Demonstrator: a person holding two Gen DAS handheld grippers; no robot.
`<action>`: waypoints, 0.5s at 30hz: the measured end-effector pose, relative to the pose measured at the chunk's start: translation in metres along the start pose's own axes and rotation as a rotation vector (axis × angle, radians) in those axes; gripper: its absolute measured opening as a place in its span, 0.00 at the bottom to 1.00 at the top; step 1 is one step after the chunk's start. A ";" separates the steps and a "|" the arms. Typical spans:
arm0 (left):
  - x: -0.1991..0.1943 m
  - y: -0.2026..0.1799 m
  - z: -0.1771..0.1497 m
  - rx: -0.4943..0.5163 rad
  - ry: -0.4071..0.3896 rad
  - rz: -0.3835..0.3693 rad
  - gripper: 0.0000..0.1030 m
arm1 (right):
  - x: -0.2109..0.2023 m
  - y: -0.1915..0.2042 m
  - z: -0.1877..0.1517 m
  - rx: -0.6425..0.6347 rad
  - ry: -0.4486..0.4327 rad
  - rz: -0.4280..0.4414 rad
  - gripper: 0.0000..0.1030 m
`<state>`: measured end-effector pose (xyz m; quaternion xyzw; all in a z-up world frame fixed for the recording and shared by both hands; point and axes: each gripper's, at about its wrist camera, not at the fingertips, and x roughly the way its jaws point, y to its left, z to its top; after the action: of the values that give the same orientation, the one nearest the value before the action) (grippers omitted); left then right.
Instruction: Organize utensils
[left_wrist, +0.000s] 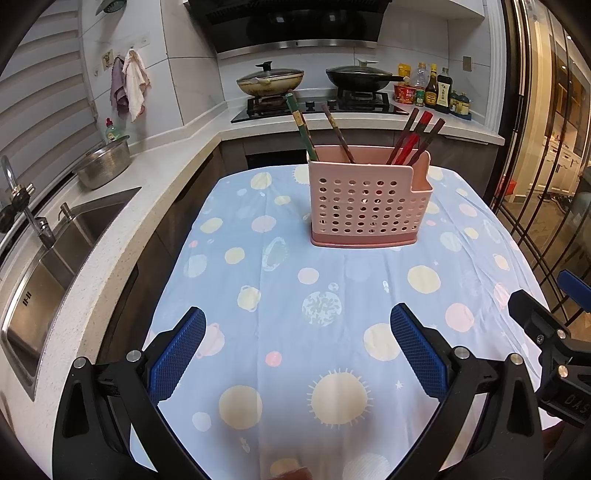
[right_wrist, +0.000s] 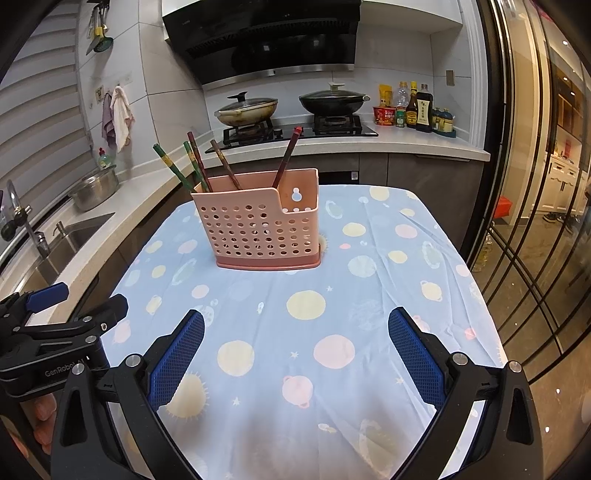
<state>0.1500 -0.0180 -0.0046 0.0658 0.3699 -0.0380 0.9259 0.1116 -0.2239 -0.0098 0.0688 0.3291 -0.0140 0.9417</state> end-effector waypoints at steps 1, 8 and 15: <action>0.000 0.000 0.000 -0.002 0.002 0.000 0.93 | 0.000 0.000 0.000 0.000 0.000 0.000 0.93; 0.000 0.000 -0.001 -0.004 0.009 0.002 0.93 | 0.001 0.001 -0.002 0.002 0.004 0.002 0.93; 0.001 0.002 -0.003 -0.015 0.011 0.002 0.93 | 0.002 0.001 -0.004 0.003 0.007 0.006 0.93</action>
<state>0.1492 -0.0157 -0.0070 0.0594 0.3753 -0.0341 0.9244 0.1105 -0.2223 -0.0142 0.0715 0.3321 -0.0116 0.9405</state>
